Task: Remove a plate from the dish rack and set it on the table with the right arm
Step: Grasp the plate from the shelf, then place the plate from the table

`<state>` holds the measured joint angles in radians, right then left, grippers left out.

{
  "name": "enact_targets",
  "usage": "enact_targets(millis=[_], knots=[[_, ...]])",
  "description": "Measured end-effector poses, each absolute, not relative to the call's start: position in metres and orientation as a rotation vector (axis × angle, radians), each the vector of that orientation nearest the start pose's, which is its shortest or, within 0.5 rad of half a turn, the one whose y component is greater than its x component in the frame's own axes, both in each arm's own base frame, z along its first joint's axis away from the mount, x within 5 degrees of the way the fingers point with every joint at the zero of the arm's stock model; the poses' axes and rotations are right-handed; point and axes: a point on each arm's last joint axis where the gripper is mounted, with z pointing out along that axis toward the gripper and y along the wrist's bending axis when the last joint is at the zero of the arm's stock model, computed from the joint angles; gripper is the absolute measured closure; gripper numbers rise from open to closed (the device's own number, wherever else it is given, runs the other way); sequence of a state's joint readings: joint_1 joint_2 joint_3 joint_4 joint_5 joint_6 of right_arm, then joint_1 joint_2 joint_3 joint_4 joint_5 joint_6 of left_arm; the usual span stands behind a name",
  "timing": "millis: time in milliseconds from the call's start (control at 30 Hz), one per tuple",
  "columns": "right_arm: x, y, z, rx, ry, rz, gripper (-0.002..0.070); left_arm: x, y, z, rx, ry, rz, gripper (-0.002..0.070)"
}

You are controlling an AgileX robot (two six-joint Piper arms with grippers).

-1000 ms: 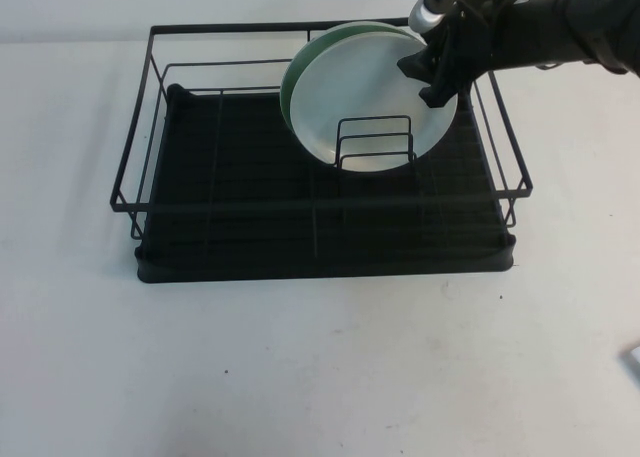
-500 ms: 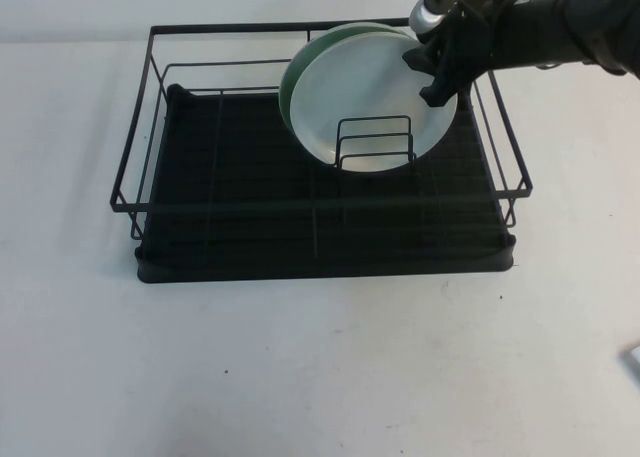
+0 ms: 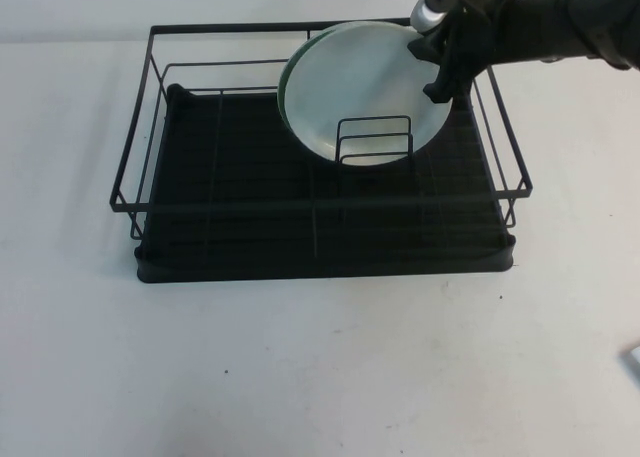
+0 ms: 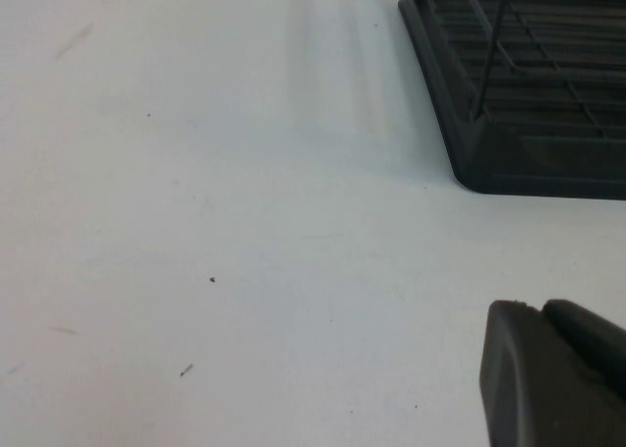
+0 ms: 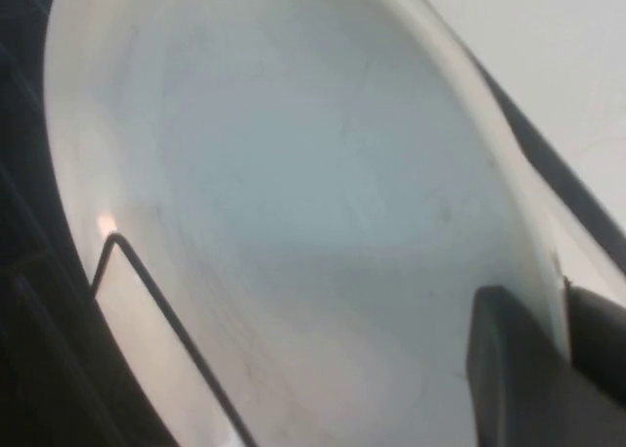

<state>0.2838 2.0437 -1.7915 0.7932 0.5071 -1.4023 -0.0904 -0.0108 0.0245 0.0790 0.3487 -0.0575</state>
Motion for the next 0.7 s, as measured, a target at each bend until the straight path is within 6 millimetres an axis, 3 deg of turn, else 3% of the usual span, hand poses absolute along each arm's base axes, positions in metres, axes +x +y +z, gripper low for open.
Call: enact_targets(millis=[100, 300, 533, 700], knots=[[0.452, 0.165, 0.313, -1.133, 1.698, 0.123, 0.0641, 0.053, -0.002, 0.174, 0.08, 1.843, -0.027, 0.0679], [0.421, 0.159, 0.369, -1.115, 1.606, 0.138, 0.0645, 0.053, -0.002, 0.174, 0.08, 1.843, -0.027, 0.0679], [0.377, 0.15, 0.43, -1.095, 1.515, 0.164, 0.0645, 0.053, -0.002, 0.174, 0.08, 1.843, -0.027, 0.0679], [0.334, 0.138, 0.469, -1.06, 1.527, 0.186, 0.0645, 0.053, -0.002, 0.174, 0.08, 1.843, -0.027, 0.0679]])
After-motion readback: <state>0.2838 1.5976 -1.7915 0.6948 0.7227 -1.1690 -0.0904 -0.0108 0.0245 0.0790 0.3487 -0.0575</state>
